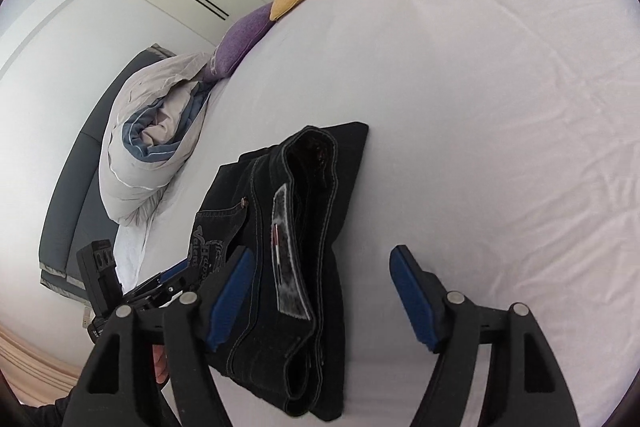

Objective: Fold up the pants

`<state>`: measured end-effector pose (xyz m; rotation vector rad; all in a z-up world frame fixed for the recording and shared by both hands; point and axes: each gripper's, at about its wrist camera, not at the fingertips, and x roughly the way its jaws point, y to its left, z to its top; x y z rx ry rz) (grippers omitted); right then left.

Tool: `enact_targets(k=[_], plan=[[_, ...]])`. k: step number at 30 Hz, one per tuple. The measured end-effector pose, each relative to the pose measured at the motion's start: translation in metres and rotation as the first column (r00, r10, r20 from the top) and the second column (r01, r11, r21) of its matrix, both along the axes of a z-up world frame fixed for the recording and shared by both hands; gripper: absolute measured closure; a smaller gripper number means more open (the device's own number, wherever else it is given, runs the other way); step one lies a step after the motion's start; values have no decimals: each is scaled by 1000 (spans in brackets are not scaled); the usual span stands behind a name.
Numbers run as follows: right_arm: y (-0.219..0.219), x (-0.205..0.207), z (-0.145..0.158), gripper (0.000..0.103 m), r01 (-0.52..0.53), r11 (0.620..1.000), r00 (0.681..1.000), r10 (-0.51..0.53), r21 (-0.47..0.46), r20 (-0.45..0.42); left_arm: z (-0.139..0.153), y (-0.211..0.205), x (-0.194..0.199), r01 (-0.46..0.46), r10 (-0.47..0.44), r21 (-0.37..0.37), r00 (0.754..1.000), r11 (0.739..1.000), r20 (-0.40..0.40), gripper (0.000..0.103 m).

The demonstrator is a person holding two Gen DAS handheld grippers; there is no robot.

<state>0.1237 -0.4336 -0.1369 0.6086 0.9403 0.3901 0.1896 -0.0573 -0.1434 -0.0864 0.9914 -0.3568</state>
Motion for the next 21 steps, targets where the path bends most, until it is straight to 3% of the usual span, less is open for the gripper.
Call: enact_targets(k=[2, 3, 5, 6, 8, 10, 12, 15, 17, 21], plan=[[0, -18, 15, 29, 25, 998, 1000, -24, -54, 20, 16, 3, -23, -21, 18, 34, 998, 999, 66, 26], [4, -29, 25, 29, 37, 995, 999, -33, -92, 38, 29, 6, -41, -41, 35, 52, 993, 998, 114, 17], [14, -54, 46, 23, 75, 979, 994, -59, -191, 87, 60, 5, -75, -81, 67, 59, 975, 995, 210, 1], [21, -70, 58, 20, 93, 967, 990, -66, -236, 122, 80, 7, -97, -96, 78, 57, 962, 994, 260, 0], [38, -102, 84, 13, 131, 937, 976, -65, -324, 207, 116, 6, -137, -143, 99, 88, 920, 986, 380, 0], [57, -136, 112, 8, 193, 897, 948, -65, -398, 313, 149, 10, -182, -200, 113, 126, 862, 972, 495, 0], [72, -171, 139, 0, 251, 878, 907, -67, -408, 416, 178, 12, -215, -258, 138, 141, 817, 956, 560, 0], [89, -215, 176, 0, 308, 872, 855, -79, -379, 512, 218, 19, -267, -317, 173, 125, 760, 940, 627, 0], [96, -238, 197, 0, 342, 868, 835, -104, -361, 541, 243, 26, -299, -299, 177, 80, 737, 951, 652, 0], [102, -284, 237, 0, 403, 864, 776, -148, -301, 613, 285, 38, -349, -275, 134, 97, 712, 957, 689, 0]])
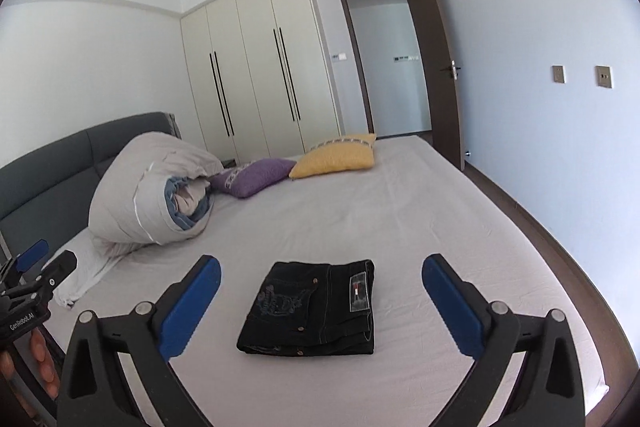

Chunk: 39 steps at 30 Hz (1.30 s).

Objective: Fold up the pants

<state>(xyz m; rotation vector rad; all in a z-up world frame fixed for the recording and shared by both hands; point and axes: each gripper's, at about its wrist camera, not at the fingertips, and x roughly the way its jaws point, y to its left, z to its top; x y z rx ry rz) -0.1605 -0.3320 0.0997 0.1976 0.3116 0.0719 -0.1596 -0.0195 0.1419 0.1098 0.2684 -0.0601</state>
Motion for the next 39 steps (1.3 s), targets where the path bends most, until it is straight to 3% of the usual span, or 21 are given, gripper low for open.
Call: enact_targets(k=[3, 5, 10, 13, 17, 19, 24, 39], plan=[[3, -24, 20, 0, 28, 999, 999, -27, -19, 26, 17, 9, -24, 45, -45, -15, 999, 999, -17, 0], [9, -39, 29, 0, 18, 999, 999, -17, -37, 46, 20, 11, -30, 16, -17, -8, 999, 1000, -41, 0], [28, -56, 40, 0, -4, 996, 999, 7, -85, 32, 4, 4, -12, -32, 29, -9, 974, 999, -225, 0], [36, -51, 35, 0, 5, 997, 998, -10, -82, -61, -16, -4, 0, -49, 29, -52, 945, 997, -325, 0], [41, -47, 17, 0, 14, 1000, 985, -17, -23, -171, -45, -21, 11, -50, 27, -42, 903, 998, -429, 0], [45, -47, 7, 0, 31, 999, 978, -39, -42, -203, -60, -27, 19, -46, 22, -40, 887, 998, -462, 0], [52, -39, -20, 0, 68, 988, 946, -108, -140, -306, -79, -37, 26, -41, 17, -38, 864, 998, -503, 0], [42, -25, -32, 0, 74, 989, 926, -114, -125, -359, -90, -34, 41, -52, 16, -51, 845, 997, -535, 0]])
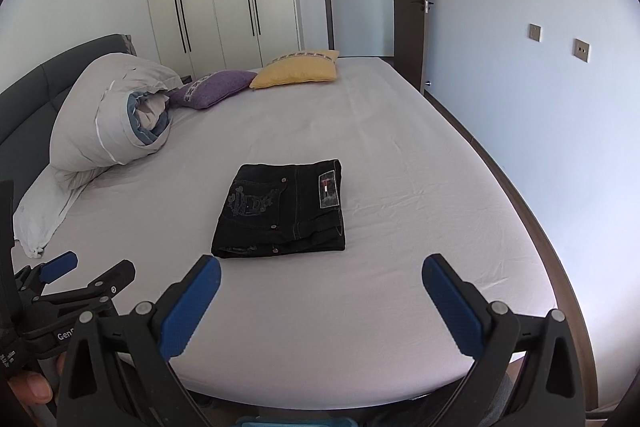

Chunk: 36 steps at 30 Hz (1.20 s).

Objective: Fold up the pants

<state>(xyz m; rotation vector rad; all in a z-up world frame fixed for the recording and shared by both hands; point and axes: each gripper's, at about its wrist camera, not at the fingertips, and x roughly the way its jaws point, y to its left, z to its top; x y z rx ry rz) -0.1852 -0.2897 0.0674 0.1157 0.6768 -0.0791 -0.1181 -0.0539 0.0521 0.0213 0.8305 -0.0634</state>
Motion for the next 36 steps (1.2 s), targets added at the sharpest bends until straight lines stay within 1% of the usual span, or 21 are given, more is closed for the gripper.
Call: enact_targets(k=[16, 36], plan=[[1, 8, -8, 0, -14, 1000, 1000, 14, -4, -19, -7, 6, 11, -27, 26, -17, 999, 999, -27, 0], [2, 9, -11, 0, -24, 1000, 999, 23, -8, -31, -13, 8, 10, -34, 33, -26, 999, 999, -37, 0]])
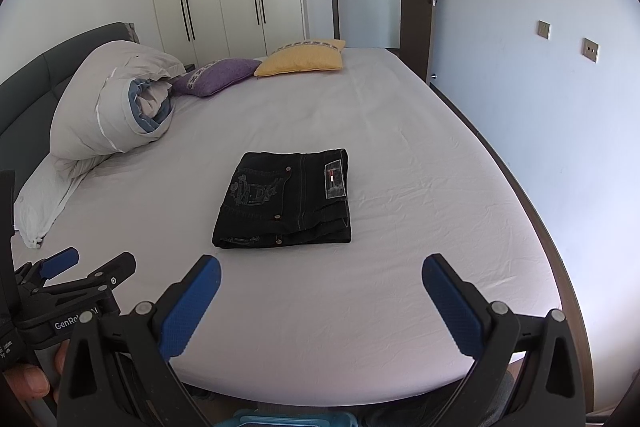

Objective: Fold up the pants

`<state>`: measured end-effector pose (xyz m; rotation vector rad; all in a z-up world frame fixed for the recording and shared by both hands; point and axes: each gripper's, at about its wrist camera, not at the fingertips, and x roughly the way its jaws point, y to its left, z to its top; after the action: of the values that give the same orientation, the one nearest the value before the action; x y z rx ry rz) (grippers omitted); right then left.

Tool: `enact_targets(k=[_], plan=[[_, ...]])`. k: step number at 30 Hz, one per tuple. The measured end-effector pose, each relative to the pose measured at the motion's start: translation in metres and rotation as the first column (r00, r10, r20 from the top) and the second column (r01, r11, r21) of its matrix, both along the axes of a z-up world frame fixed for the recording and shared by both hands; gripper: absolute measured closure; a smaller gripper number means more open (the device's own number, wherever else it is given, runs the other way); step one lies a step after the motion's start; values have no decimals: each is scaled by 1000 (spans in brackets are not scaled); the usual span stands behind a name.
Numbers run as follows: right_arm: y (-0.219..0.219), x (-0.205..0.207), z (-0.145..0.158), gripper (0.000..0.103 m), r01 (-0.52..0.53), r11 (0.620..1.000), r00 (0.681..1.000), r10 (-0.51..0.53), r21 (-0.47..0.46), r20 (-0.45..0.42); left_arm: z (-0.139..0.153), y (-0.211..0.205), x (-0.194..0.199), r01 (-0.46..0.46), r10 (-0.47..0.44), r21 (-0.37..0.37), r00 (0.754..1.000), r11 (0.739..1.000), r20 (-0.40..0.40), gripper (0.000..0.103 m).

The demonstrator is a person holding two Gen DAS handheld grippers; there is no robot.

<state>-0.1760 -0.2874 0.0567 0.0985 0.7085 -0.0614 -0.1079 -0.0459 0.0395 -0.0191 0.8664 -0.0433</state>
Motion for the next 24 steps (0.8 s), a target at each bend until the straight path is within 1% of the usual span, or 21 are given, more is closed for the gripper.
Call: enact_targets(k=[24], plan=[[-2, -1, -7, 0, -9, 1000, 1000, 9, 1, -8, -3, 3, -3, -5, 5, -8, 1000, 1000, -6, 0]])
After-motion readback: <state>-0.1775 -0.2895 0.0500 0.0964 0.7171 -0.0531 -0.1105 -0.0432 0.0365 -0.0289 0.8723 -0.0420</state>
